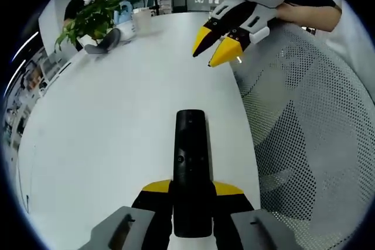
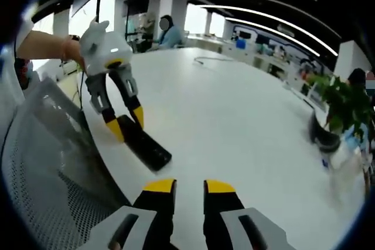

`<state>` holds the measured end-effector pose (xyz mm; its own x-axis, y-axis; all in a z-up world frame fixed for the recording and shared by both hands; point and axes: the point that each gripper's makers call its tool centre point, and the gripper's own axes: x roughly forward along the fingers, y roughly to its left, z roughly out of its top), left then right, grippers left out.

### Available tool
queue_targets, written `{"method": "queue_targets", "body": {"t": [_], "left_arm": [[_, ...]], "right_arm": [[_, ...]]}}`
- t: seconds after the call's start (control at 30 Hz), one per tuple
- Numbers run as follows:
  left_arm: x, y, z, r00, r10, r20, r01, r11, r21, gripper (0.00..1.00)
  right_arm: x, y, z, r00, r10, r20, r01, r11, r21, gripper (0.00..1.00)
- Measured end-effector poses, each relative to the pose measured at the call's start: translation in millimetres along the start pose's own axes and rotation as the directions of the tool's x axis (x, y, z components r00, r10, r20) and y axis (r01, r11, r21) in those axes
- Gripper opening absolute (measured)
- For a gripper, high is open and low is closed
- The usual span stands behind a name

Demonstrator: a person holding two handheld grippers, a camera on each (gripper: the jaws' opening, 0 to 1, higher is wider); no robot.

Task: Press the specified remote control buttons in sequence, fully releasing each button before pressing the next.

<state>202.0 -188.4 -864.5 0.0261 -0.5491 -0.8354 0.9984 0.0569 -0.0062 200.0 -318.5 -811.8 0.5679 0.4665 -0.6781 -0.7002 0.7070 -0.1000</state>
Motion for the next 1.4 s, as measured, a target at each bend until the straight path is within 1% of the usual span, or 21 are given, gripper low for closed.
{"method": "queue_targets", "body": {"t": [0.37, 0.53, 0.63, 0.67, 0.77, 0.93, 1.1, 1.2, 1.4], "left_arm": [[0.4, -4.5, 0.5, 1.000, 0.013, 0.003, -0.013, 1.000, -0.015, 0.24], [0.4, -10.3, 0.9, 1.000, 0.023, 0.011, -0.022, 0.999, -0.029, 0.24], [0.1, -13.1, 0.5, 1.000, 0.020, 0.022, -0.020, 0.999, -0.027, 0.24], [0.1, -15.0, 1.2, 0.999, 0.013, 0.039, -0.012, 1.000, -0.018, 0.24], [0.0, -15.6, 1.0, 0.998, 0.018, 0.058, -0.016, 0.999, -0.030, 0.24], [-0.1, -17.3, 2.0, 0.998, 0.017, 0.063, -0.015, 1.000, -0.028, 0.24], [-0.3, -19.2, 2.1, 0.996, 0.017, 0.084, -0.015, 0.999, -0.031, 0.24], [-0.4, -21.0, 2.4, 0.995, 0.021, 0.101, -0.018, 0.999, -0.034, 0.24], [-0.1, -21.4, 2.6, 0.991, 0.020, 0.133, -0.014, 0.999, -0.041, 0.24]], "right_arm": [[0.3, 0.1, -0.7, 1.000, 0.001, -0.005, -0.001, 1.000, -0.008, 0.15], [0.2, 0.0, -0.6, 1.000, -0.001, -0.006, 0.001, 1.000, -0.018, 0.15], [-0.2, -0.9, -1.4, 1.000, -0.008, -0.009, 0.007, 1.000, -0.017, 0.14], [-0.3, -1.2, -1.6, 1.000, -0.010, -0.010, 0.010, 1.000, -0.016, 0.14], [-0.1, -1.3, -3.5, 1.000, -0.011, -0.021, 0.011, 1.000, -0.013, 0.14], [1.1, 2.2, -5.1, 0.999, 0.003, -0.033, -0.004, 1.000, -0.023, 0.13], [-0.7, 1.5, -1.8, 1.000, 0.017, -0.001, -0.017, 0.999, 0.034, 0.12], [-0.4, 0.9, -2.4, 1.000, 0.016, 0.000, -0.016, 0.999, 0.052, 0.11], [0.8, 3.8, -4.0, 1.000, 0.025, -0.014, -0.024, 0.999, 0.036, 0.09]]}}
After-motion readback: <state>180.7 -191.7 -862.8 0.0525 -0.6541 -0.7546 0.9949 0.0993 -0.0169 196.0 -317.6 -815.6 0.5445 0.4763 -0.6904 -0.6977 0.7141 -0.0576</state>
